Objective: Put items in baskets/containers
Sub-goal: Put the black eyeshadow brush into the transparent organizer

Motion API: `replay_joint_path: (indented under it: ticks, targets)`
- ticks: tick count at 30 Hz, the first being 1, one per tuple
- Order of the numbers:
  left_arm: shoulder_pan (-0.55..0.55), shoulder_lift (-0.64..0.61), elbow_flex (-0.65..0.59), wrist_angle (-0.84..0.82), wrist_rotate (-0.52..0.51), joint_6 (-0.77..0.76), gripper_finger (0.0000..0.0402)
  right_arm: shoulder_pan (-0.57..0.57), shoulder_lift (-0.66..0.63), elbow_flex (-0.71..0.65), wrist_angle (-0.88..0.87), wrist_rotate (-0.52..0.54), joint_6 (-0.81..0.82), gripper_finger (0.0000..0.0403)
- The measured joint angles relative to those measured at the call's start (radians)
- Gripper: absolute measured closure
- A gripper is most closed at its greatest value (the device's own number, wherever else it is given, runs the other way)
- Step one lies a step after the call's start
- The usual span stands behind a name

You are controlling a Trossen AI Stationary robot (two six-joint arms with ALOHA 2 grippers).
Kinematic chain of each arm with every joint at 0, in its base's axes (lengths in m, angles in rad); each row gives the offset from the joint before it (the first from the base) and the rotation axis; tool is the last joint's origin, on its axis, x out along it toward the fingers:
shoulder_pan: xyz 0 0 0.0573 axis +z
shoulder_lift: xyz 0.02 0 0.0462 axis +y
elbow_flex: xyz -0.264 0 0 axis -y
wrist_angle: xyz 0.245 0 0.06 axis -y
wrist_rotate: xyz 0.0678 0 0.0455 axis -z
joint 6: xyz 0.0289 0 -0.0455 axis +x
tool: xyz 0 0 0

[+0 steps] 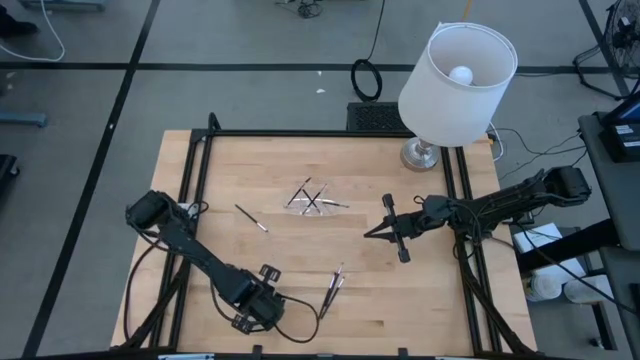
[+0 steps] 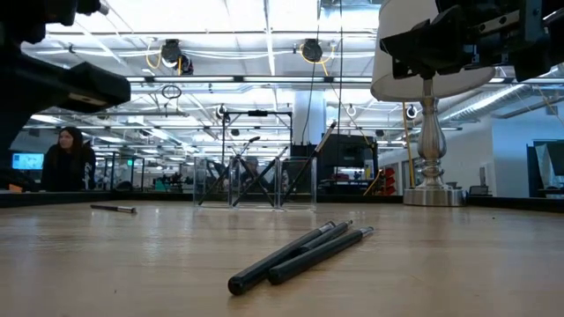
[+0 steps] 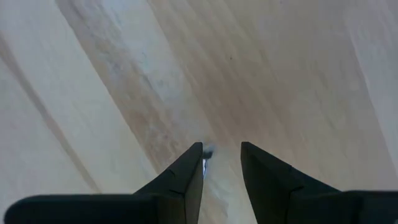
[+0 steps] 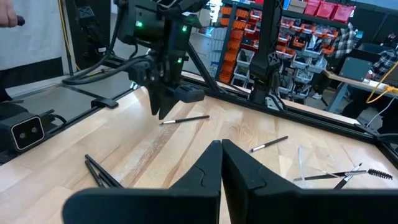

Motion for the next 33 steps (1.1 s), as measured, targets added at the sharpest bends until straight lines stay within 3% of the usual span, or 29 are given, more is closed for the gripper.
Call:
replay_joint_path:
  ticks: [33]
  targets:
    - [0.024,0.003,-0.047,0.008,0.026,0.044,0.0284,0.0,0.0,0.0,-0.007,0.0,0.001,0.0403]
